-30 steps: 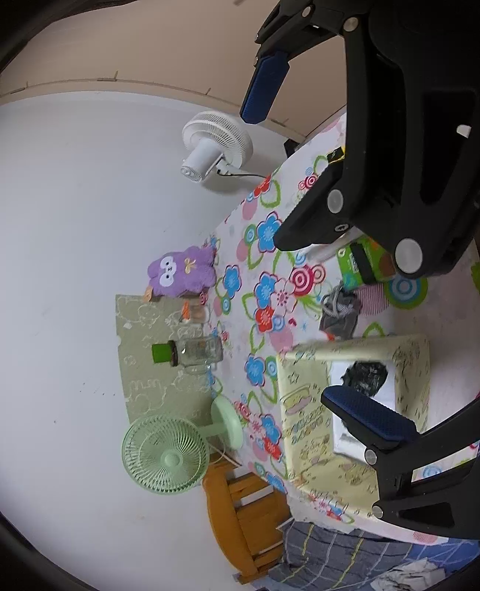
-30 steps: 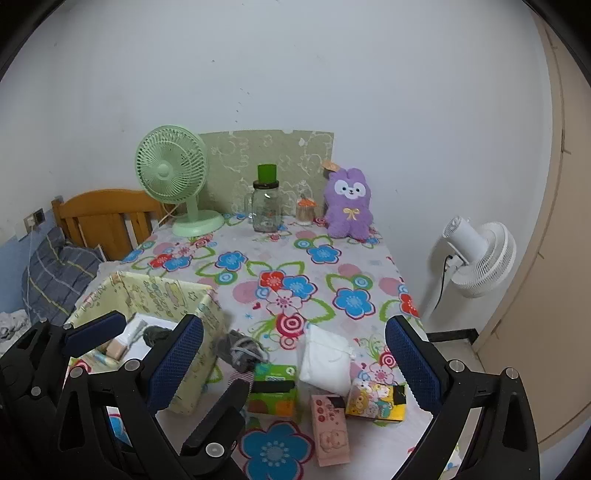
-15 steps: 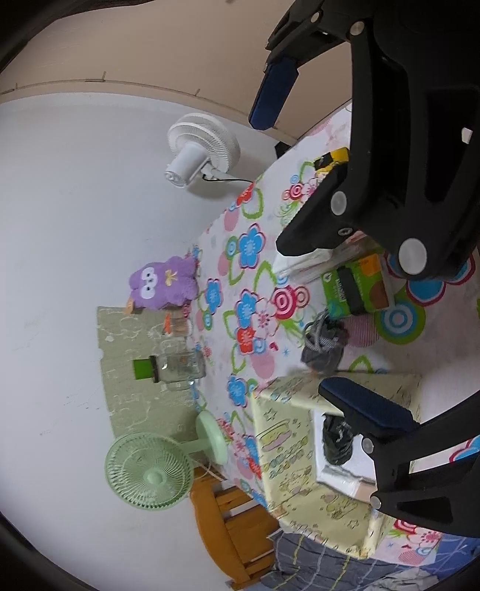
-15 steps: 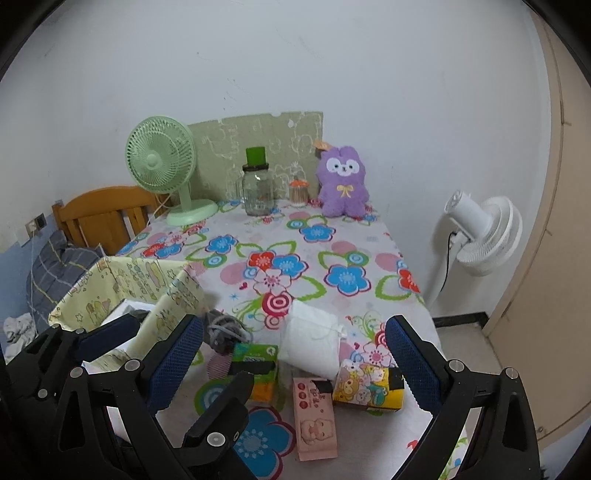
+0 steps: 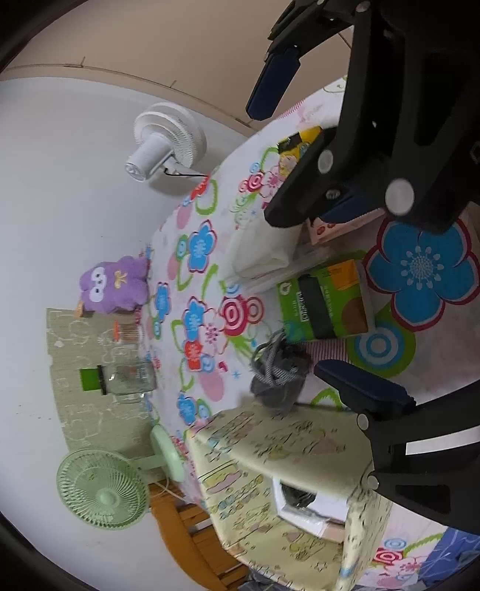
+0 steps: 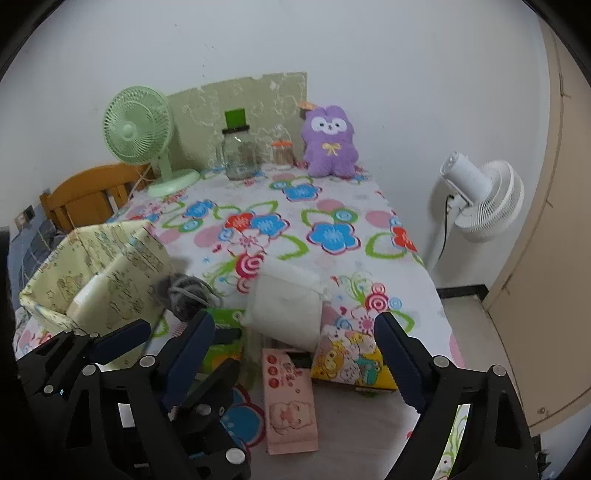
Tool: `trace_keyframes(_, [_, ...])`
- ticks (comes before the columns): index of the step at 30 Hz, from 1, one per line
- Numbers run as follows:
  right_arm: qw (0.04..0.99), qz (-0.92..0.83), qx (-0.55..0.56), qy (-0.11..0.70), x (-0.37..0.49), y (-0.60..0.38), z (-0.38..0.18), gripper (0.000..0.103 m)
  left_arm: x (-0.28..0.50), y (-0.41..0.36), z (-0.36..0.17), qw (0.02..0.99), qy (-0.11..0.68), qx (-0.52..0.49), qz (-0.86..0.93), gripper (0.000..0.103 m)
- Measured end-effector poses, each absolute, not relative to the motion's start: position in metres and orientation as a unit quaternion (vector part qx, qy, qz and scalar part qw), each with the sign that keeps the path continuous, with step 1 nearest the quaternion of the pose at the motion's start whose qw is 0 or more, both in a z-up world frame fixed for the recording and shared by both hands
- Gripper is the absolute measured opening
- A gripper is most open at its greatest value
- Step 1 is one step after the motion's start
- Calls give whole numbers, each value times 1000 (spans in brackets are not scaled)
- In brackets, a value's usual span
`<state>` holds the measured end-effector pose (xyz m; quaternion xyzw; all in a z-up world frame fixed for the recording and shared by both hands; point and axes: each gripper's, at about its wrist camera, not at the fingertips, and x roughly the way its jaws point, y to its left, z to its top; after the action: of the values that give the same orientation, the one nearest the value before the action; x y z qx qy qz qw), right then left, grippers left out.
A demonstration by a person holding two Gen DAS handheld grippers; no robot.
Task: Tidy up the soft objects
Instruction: 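Grasp the green tissue pack with the left tool while the right tool grasps the pink wet-wipes pack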
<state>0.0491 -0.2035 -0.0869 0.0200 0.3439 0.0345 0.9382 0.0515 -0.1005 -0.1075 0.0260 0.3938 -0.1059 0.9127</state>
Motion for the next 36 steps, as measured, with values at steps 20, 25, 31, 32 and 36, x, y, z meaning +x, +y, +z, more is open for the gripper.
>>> trace_keyframes(20, [916, 26, 42, 398, 65, -212, -131, 84, 68, -105, -145, 901, 420, 36, -98, 53])
trace_keyframes(25, [916, 26, 37, 400, 64, -208, -132, 84, 64, -104, -144, 902, 418, 40, -104, 51])
trace_keyframes(31, [915, 30, 33, 400, 58, -202, -135, 84, 53, -99, -145, 902, 416, 46, -104, 51])
trace_keyframes(32, [915, 30, 35, 402, 56, -202, -137, 82, 51, -99, -145, 902, 415, 47, -104, 51])
trace_keyframes(36, [911, 29, 45, 409, 55, -202, -143, 79, 44, -96, -145, 903, 414, 49, -105, 51])
